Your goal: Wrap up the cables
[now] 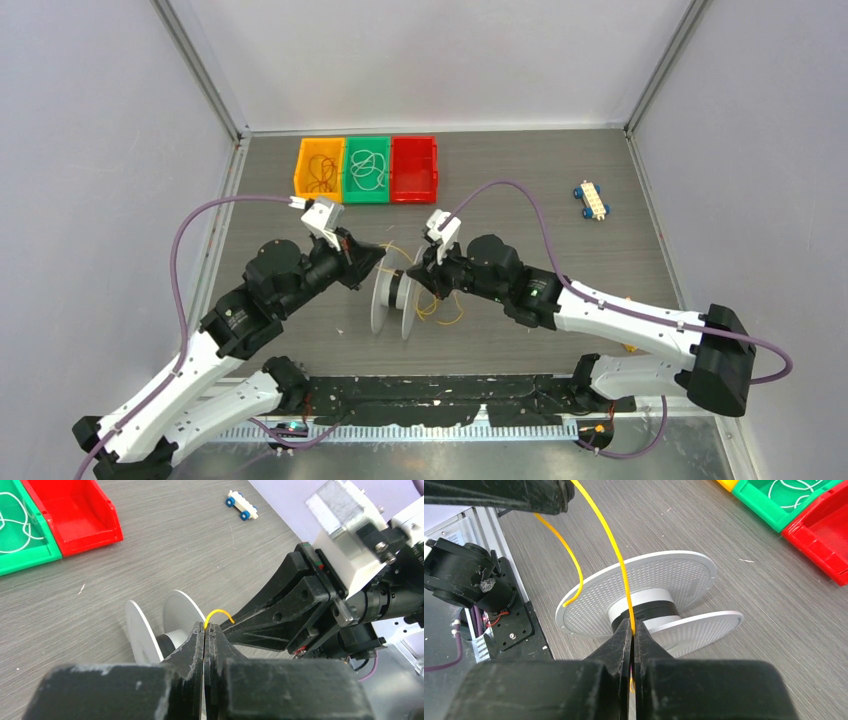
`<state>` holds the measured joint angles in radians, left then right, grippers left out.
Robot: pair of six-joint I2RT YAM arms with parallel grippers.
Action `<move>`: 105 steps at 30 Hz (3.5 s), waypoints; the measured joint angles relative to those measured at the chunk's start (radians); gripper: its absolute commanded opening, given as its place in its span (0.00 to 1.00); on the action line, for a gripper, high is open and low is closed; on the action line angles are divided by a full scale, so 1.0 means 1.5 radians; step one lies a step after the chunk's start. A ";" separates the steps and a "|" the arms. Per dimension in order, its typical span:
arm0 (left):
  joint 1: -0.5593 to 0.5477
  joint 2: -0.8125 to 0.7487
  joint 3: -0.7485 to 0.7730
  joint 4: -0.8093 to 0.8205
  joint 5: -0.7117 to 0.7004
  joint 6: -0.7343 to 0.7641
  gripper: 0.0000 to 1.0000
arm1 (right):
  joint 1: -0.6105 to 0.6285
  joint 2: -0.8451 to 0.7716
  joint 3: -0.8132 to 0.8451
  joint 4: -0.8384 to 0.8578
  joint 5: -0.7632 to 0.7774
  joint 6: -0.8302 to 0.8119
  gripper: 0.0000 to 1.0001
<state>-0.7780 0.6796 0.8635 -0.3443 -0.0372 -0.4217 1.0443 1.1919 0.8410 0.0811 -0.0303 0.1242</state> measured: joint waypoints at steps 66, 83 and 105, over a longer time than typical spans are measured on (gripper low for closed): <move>0.001 -0.024 -0.198 0.019 -0.044 0.001 0.56 | 0.000 -0.039 -0.134 0.064 -0.083 0.002 0.05; 0.001 -0.024 -0.220 0.060 -0.050 0.001 0.33 | 0.000 -0.022 -0.136 0.090 -0.081 0.040 0.05; 0.002 0.014 -0.191 0.041 -0.055 0.004 0.38 | 0.000 -0.026 -0.135 0.052 -0.040 0.053 0.05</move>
<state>-0.7746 0.7002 0.5766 -0.2829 -0.1196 -0.4164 1.0443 1.1534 0.6384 0.1593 -0.0902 0.2031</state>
